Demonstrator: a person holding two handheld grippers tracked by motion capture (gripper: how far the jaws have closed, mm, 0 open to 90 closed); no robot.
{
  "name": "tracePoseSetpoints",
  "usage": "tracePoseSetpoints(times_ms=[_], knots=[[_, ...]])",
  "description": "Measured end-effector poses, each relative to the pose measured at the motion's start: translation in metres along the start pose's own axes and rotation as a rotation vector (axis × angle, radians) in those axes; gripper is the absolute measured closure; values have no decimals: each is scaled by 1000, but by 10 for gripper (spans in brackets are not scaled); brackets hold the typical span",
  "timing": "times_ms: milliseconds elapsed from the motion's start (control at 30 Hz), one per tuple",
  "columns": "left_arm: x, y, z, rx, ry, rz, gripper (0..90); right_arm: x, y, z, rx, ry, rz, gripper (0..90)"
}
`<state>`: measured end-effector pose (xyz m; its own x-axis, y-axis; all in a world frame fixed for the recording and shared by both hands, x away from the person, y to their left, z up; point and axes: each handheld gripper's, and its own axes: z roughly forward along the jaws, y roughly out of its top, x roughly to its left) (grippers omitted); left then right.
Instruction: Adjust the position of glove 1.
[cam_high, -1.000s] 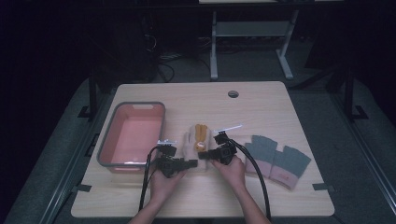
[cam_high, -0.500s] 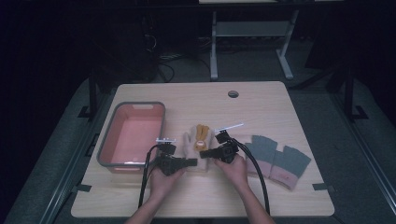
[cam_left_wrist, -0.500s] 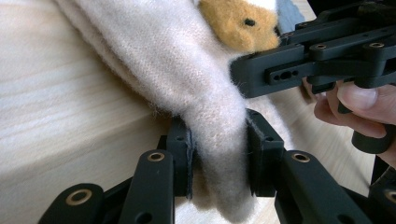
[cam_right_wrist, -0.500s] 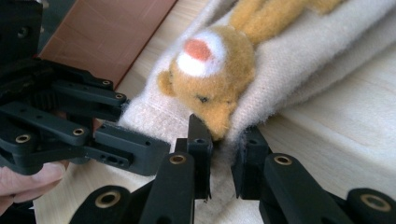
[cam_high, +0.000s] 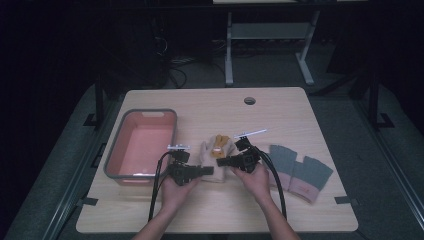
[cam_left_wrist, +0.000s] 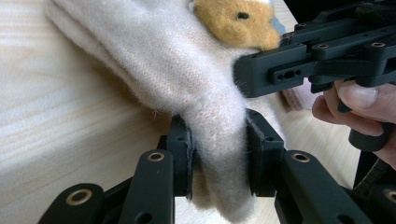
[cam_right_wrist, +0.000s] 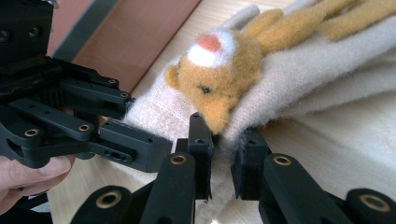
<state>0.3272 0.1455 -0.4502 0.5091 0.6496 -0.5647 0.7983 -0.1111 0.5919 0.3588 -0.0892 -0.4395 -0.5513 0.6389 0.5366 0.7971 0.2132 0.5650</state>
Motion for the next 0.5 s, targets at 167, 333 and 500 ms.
tracePoseSetpoints(times_ms=[167,333,500], knots=[[-3,5,-3,-3,-4,12,668,3,3,-6,-9,-2,-17,796],[-7,8,-7,-15,-9,27,668,7,7,-11,-16,-5,-26,796],[-8,12,-12,-24,-10,35,668,10,12,-15,-28,2,-35,796]])
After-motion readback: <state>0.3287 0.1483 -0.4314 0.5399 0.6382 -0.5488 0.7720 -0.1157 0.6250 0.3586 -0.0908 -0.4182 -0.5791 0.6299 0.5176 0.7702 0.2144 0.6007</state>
